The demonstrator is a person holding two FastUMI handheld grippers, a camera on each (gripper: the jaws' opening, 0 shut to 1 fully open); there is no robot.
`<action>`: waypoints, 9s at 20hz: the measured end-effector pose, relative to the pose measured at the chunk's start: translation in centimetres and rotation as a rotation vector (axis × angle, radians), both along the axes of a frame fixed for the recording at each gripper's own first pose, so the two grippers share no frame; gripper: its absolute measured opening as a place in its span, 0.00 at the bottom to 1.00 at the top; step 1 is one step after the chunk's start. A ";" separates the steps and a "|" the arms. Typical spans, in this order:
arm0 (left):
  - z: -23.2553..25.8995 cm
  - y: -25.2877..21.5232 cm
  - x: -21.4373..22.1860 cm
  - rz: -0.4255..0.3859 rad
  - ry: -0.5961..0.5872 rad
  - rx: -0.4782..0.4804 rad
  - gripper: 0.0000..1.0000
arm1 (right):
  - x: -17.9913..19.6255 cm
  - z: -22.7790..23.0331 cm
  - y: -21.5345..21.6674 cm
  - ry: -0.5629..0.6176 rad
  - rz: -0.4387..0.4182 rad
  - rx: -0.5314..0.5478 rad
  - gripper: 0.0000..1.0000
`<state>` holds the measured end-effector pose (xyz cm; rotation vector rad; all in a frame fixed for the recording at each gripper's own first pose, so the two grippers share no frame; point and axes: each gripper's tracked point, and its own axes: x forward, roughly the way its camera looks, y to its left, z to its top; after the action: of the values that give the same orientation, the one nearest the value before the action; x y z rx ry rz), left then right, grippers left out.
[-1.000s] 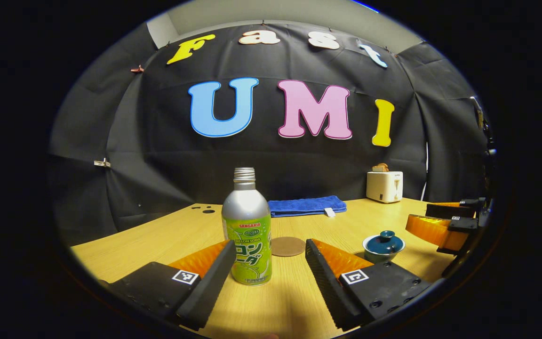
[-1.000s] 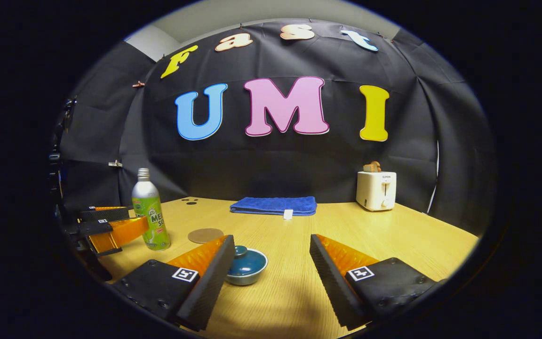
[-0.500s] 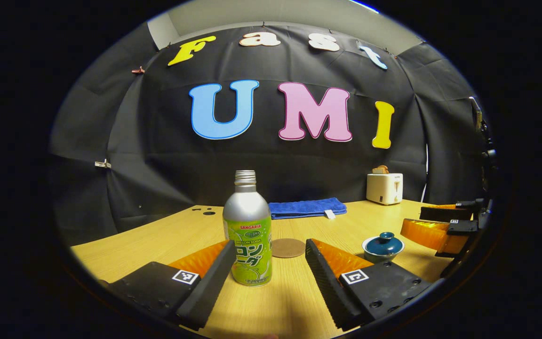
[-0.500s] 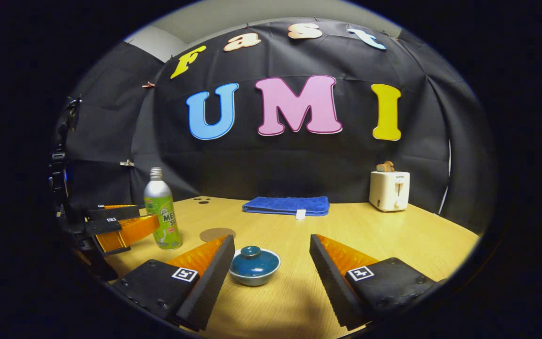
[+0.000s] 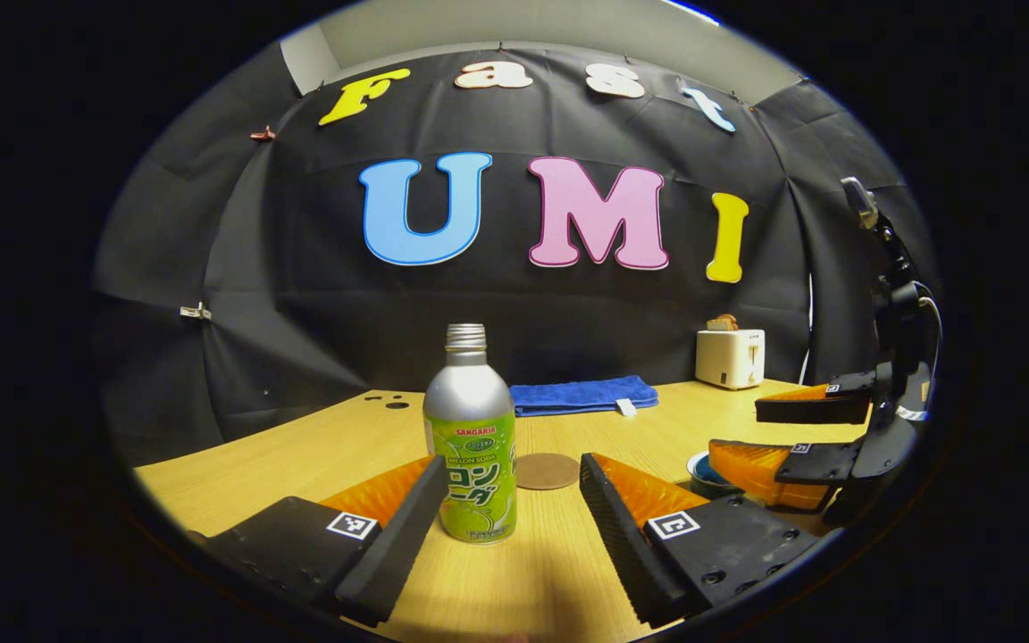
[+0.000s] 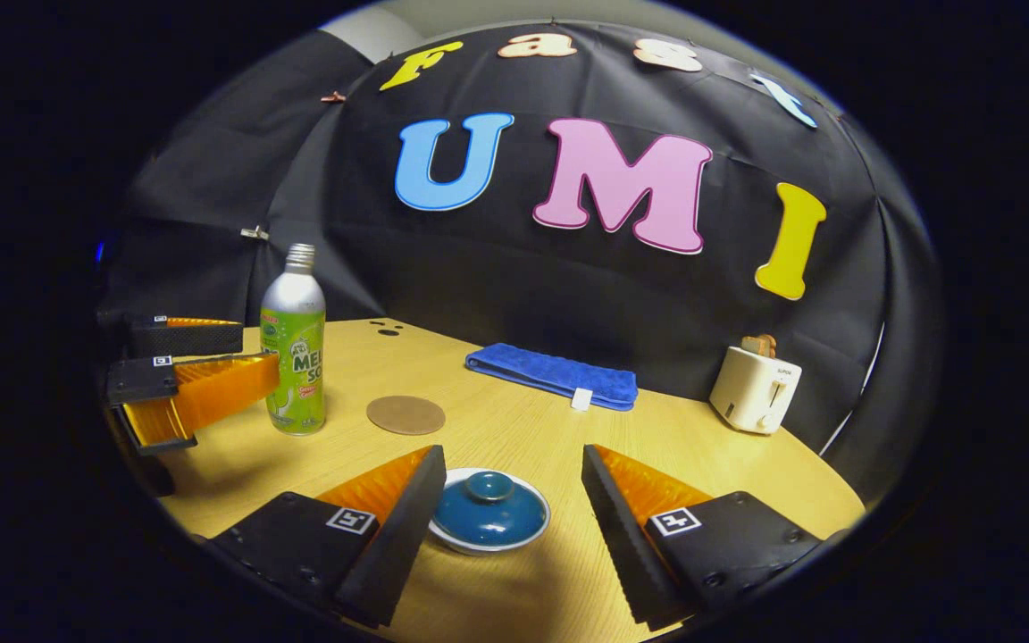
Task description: Open the teacup lid with one hand, grasp the water bottle and pour water into the teacup with the other hand; after pouring, place the water bottle on the coaster and then close the teacup lid.
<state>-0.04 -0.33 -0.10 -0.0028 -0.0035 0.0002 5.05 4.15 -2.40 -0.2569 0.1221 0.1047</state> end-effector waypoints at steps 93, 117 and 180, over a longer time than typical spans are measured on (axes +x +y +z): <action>-1.0 -8.5 7.7 -0.418 -0.048 1.959 0.79 | -1.7 2.6 -13.8 -0.120 -0.120 0.252 0.28; 3.1 -8.5 7.6 -0.346 -0.081 2.134 0.79 | -1.7 2.6 -13.9 -0.119 -0.118 0.253 0.28; 4.8 -7.1 16.1 -0.117 -0.078 -0.030 0.78 | -2.0 2.5 -13.6 -0.116 -0.098 0.254 0.28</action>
<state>16.01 -7.43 4.70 -0.0334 -0.0809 -0.1169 3.09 -9.42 0.13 -0.0030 0.0055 0.0071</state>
